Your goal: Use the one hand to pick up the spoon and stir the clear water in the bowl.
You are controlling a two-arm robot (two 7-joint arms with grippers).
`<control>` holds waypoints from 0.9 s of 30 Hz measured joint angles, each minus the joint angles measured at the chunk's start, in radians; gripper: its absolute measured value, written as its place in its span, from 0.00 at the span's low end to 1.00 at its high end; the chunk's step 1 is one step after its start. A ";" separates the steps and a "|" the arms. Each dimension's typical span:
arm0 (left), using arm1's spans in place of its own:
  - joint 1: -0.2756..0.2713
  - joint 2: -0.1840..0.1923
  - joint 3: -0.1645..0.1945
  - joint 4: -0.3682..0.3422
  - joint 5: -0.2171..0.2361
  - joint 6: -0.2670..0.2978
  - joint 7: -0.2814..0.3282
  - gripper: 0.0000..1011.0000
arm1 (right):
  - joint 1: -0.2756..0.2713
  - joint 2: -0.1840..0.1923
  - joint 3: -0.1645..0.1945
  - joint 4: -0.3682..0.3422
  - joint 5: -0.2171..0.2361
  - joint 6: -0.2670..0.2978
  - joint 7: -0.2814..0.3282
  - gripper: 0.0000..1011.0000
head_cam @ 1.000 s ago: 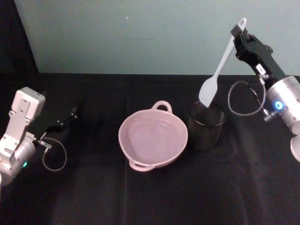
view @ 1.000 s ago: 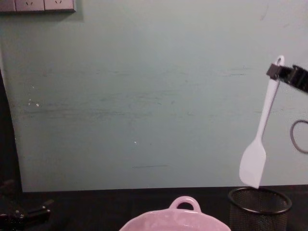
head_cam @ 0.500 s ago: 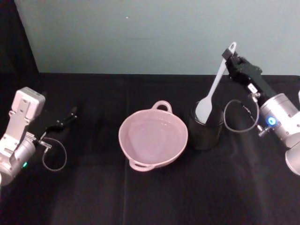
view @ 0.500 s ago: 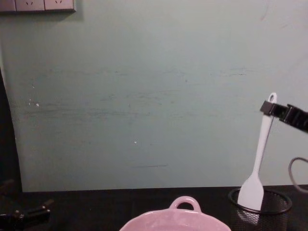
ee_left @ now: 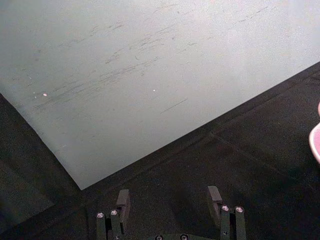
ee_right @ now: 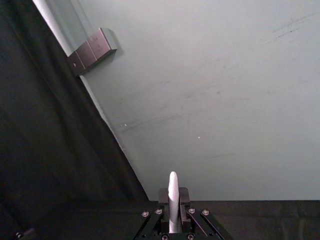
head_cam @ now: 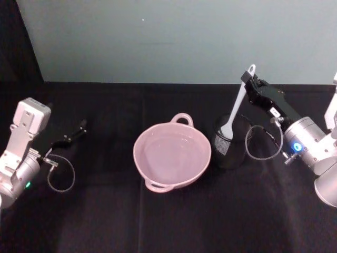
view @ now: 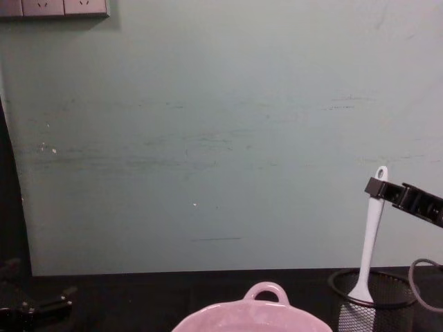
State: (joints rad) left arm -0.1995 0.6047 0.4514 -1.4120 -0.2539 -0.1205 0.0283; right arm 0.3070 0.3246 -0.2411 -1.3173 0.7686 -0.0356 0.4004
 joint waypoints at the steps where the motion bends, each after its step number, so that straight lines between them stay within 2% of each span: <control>1: 0.000 0.000 0.000 0.000 0.000 0.000 0.000 1.00 | -0.001 0.000 0.000 0.000 0.000 0.001 0.000 0.12; 15: 0.000 0.000 0.000 0.000 0.000 0.000 0.000 1.00 | -0.017 -0.001 0.000 -0.001 0.001 0.022 -0.026 0.12; 27: 0.000 0.000 0.000 0.000 0.000 0.000 0.000 1.00 | -0.046 -0.001 0.008 -0.033 0.005 0.039 -0.062 0.12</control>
State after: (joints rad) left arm -0.1996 0.6047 0.4514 -1.4120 -0.2539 -0.1205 0.0283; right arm 0.2610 0.3232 -0.2336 -1.3506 0.7732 0.0039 0.3388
